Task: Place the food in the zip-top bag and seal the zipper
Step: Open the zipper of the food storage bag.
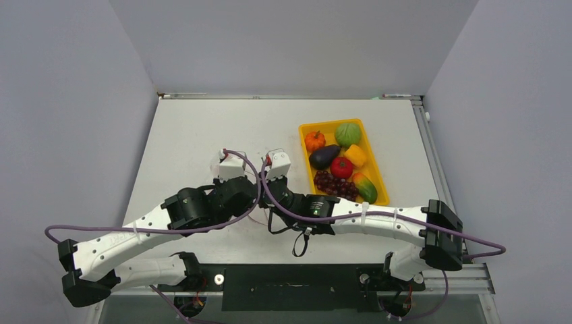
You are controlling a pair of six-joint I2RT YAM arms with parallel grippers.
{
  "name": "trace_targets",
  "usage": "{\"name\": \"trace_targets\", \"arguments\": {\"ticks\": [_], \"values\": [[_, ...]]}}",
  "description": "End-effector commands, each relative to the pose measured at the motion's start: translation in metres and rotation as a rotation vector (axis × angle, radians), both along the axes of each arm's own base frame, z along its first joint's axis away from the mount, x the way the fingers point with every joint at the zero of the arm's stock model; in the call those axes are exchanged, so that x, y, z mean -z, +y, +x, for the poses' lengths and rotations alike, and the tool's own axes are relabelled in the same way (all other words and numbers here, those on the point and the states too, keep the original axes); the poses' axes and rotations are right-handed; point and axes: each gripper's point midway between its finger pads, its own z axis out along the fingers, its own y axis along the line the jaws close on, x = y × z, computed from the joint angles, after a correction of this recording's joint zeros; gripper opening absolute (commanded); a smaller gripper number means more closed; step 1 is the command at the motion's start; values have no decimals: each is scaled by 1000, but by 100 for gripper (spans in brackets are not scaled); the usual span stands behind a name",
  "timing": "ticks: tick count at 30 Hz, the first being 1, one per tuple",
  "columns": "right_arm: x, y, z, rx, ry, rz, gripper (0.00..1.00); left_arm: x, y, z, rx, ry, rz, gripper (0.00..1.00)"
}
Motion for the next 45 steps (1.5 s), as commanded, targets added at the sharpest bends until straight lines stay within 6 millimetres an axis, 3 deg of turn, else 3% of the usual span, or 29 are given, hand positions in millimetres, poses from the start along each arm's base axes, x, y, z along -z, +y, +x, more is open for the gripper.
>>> {"name": "trace_targets", "arguments": {"ticks": [1,15,27,31,35,40,45], "values": [[-7,7,2,30,-11,41,5,-24,-2,1,-39,-38,-89,22],[-7,13,-2,27,-9,50,5,-24,9,0,-71,-66,-58,24],[-11,14,-8,16,-20,51,5,-24,4,11,-86,-94,9,25],[-12,12,-7,22,-27,46,5,-25,5,12,-91,-101,14,18],[-10,11,-6,27,-29,40,5,-26,6,12,-89,-100,15,1],[-7,6,-5,34,-30,35,5,-26,17,14,-113,-118,72,0],[7,-7,3,54,-8,24,5,-40,33,16,-139,-163,123,0]]}}
